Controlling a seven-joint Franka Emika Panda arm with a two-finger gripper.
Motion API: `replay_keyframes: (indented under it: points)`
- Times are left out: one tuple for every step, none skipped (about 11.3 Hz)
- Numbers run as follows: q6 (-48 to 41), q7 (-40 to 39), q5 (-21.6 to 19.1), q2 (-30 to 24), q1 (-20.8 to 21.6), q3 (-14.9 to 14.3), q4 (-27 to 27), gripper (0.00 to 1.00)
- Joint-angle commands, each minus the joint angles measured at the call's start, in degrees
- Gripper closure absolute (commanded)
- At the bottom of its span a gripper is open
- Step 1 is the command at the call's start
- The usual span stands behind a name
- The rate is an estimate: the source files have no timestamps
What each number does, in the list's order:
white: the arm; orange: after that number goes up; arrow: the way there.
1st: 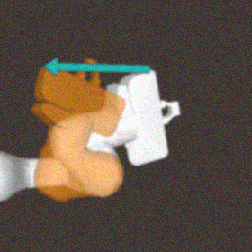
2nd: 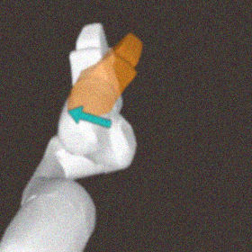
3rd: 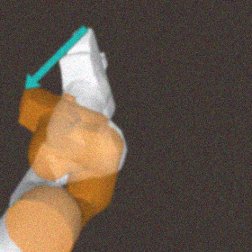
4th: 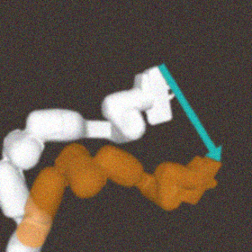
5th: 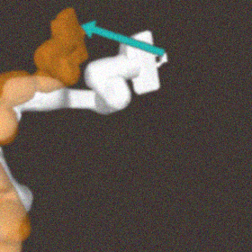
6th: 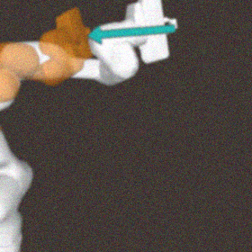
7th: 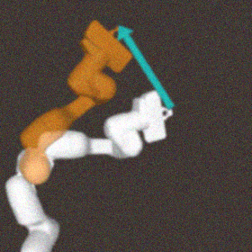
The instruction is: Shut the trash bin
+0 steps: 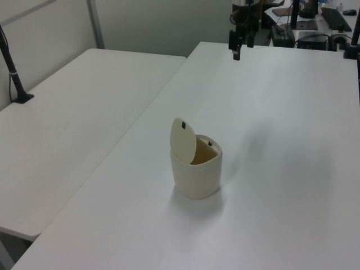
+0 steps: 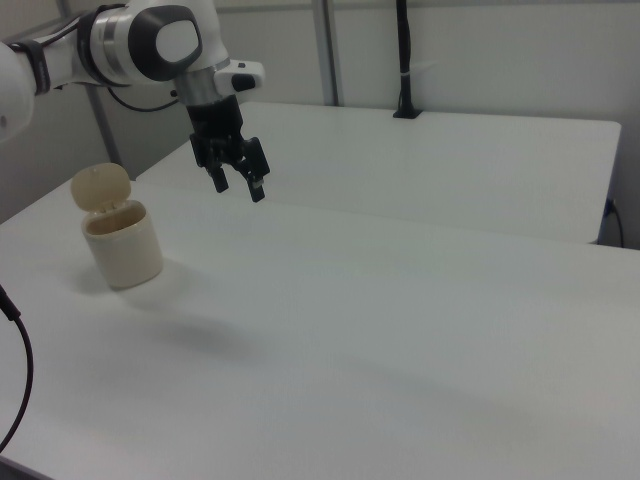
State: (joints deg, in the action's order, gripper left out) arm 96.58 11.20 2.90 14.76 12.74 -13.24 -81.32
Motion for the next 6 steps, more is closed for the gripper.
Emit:
replay_keyframes:
  points:
    - [0.9, -0.8, -1.2, -1.2, -0.1, -0.1, -1.6, 0.0]
    - [0.9, -1.2, -1.2, -1.1, 0.0, 0.0, -1.6, 0.0]
    - [0.8, -2.0, -1.3, -1.0, 0.1, 0.1, -1.7, 0.0]
    - [0.8, -2.7, -2.1, -1.1, 0.1, 0.1, -1.7, 0.0]
    - [0.8, -2.8, -3.9, -1.1, 0.0, 0.1, -1.6, 0.0]
    - [0.5, -2.2, -6.0, -1.1, 0.0, 0.0, -1.6, 0.0]
